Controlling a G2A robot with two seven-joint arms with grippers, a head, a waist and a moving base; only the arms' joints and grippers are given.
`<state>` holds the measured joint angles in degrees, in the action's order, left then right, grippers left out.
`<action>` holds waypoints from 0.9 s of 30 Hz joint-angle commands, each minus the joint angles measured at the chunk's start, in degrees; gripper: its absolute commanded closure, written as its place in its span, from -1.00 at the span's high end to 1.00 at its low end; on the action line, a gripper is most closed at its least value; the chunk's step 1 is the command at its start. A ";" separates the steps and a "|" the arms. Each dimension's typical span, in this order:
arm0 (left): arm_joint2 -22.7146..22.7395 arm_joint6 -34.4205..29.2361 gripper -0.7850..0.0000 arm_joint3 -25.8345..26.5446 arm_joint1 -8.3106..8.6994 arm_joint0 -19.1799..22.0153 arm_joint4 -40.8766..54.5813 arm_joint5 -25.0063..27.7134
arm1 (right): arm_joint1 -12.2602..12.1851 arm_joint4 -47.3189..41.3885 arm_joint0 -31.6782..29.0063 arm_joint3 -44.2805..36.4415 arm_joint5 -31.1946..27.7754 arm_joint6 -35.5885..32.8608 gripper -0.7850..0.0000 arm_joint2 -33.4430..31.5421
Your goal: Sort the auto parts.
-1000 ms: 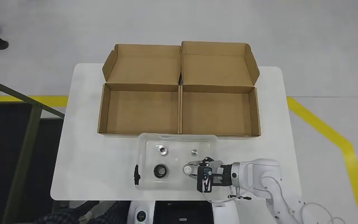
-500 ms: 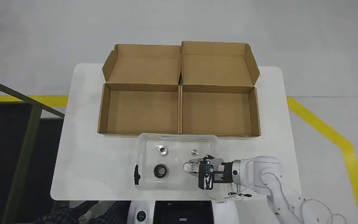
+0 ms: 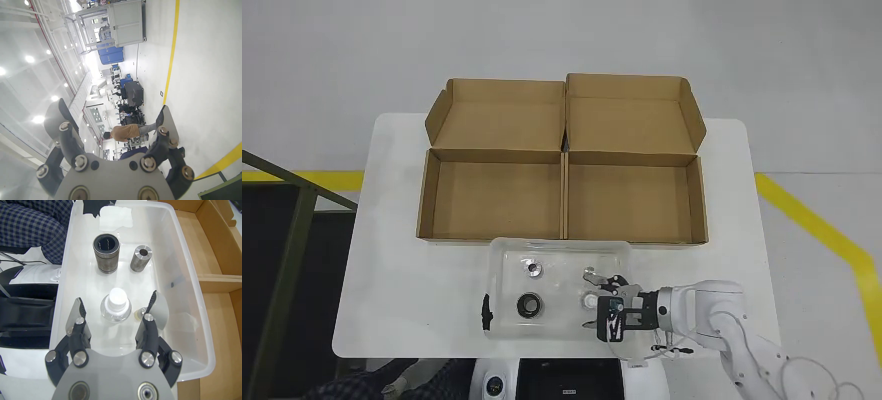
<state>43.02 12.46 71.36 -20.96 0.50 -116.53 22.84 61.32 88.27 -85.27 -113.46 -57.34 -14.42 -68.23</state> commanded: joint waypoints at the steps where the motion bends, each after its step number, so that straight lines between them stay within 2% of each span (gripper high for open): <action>1: 0.00 0.00 1.00 0.00 0.00 0.00 0.00 0.00 | -0.05 0.09 0.27 0.26 0.17 0.01 0.02 0.29; 4: 0.00 0.00 1.00 0.00 0.00 0.00 0.00 0.00 | -0.15 0.24 0.61 0.42 0.33 0.04 -0.10 0.66; 7: 0.00 0.00 1.00 0.00 0.00 0.00 0.00 0.00 | -0.27 0.34 0.81 0.56 0.42 0.13 -0.38 0.90; 9: 0.00 0.00 1.00 0.00 0.00 0.00 0.00 0.00 | -0.34 0.44 0.94 0.57 0.48 0.22 -0.66 1.07; 10: 0.00 0.00 1.00 0.00 0.00 0.00 0.00 0.00 | -0.39 0.52 1.00 0.57 0.39 0.23 -0.92 1.19; 11: 0.00 0.00 1.00 0.00 0.00 0.00 0.00 0.00 | -0.43 0.63 1.08 0.50 0.30 0.23 -1.00 1.32; 21: 0.00 0.00 1.00 0.00 0.00 0.00 0.00 0.00 | -1.02 -0.11 1.13 -2.28 -0.64 1.26 -1.00 1.59; 27: 0.00 0.00 1.00 0.00 0.00 0.00 0.00 0.00 | -1.08 -3.57 2.00 -2.71 0.92 4.30 -1.00 0.94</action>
<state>43.02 12.46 71.36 -20.96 0.50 -116.53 22.84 60.23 85.47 -83.45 -116.21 -56.78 -10.75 -67.19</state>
